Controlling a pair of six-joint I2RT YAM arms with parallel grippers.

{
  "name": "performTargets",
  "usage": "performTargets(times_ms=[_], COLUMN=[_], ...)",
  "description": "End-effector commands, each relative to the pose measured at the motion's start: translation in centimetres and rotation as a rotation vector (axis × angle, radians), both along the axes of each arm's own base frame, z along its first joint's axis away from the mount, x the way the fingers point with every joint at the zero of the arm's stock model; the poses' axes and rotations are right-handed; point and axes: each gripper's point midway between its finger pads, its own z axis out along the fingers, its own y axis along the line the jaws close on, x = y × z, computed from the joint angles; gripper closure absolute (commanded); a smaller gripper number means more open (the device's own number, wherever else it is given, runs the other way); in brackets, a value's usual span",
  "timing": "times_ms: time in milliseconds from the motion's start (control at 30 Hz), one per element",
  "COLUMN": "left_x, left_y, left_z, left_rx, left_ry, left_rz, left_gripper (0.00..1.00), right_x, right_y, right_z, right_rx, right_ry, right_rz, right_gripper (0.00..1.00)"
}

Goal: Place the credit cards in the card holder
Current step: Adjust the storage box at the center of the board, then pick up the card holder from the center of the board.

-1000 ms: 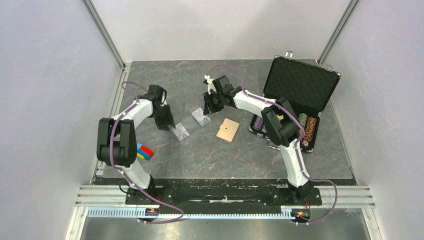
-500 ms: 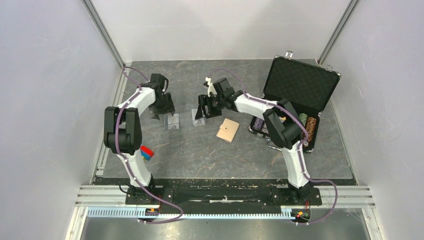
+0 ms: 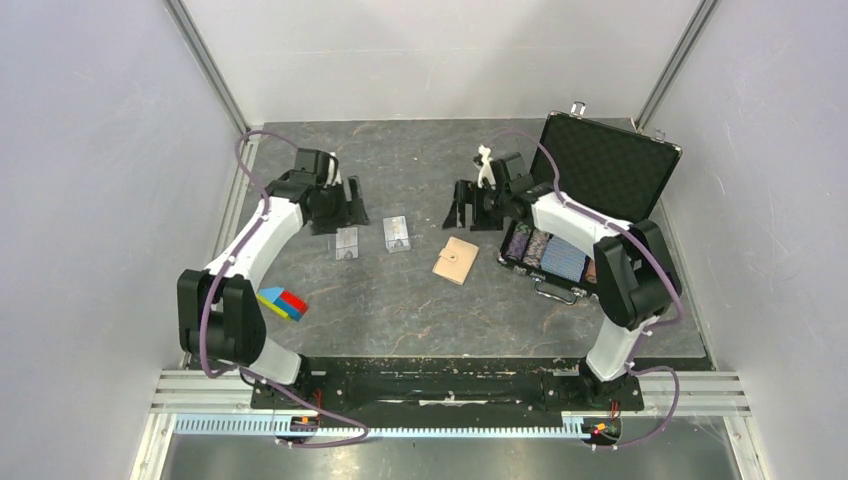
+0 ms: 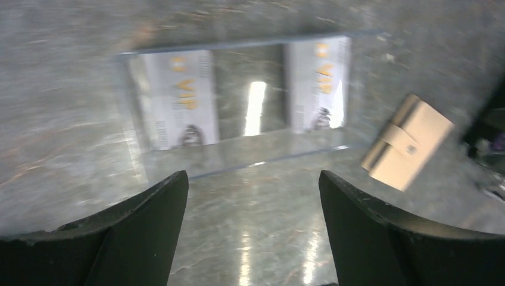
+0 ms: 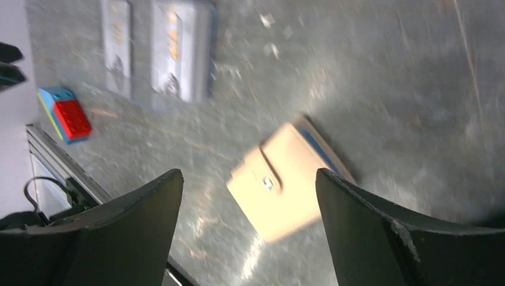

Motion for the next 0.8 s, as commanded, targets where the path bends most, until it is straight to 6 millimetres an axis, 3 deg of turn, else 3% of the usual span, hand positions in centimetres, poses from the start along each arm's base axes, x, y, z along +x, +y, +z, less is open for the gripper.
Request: performTargets(times_ms=[0, 200, 367, 467, 633, 767], left_x=[0.1, -0.3, -0.6, -0.5, 0.0, 0.0], left_y=[-7.4, -15.9, -20.8, -22.2, -22.6, -22.5], left_z=[1.2, 1.6, -0.4, -2.9, -7.2, -8.5], left_rx=[-0.222, -0.296, -0.315, -0.294, -0.233, -0.219], left_ry=[-0.029, 0.002, 0.069, 0.123, 0.217, 0.247], left_rz=[-0.145, -0.412, -0.517, -0.523, -0.483, -0.462], left_gripper=[0.13, 0.13, 0.15, 0.17, 0.25, 0.33], right_x=[-4.4, -7.8, -8.9, -8.8, -8.1, -7.3], right_y=[-2.0, -3.4, -4.9, -5.1, -4.8, -3.8], right_z=[-1.7, -3.0, -5.0, -6.0, -7.3, -8.0], right_rx=[-0.035, -0.037, -0.073, -0.07, -0.058, -0.006], right_ry=[0.1, 0.174, 0.22, 0.24, 0.262, 0.278], right_rz=[0.006, 0.001, -0.058, -0.085, -0.112, -0.12], right_gripper=[0.15, 0.16, 0.21, 0.26, 0.33, 0.41])
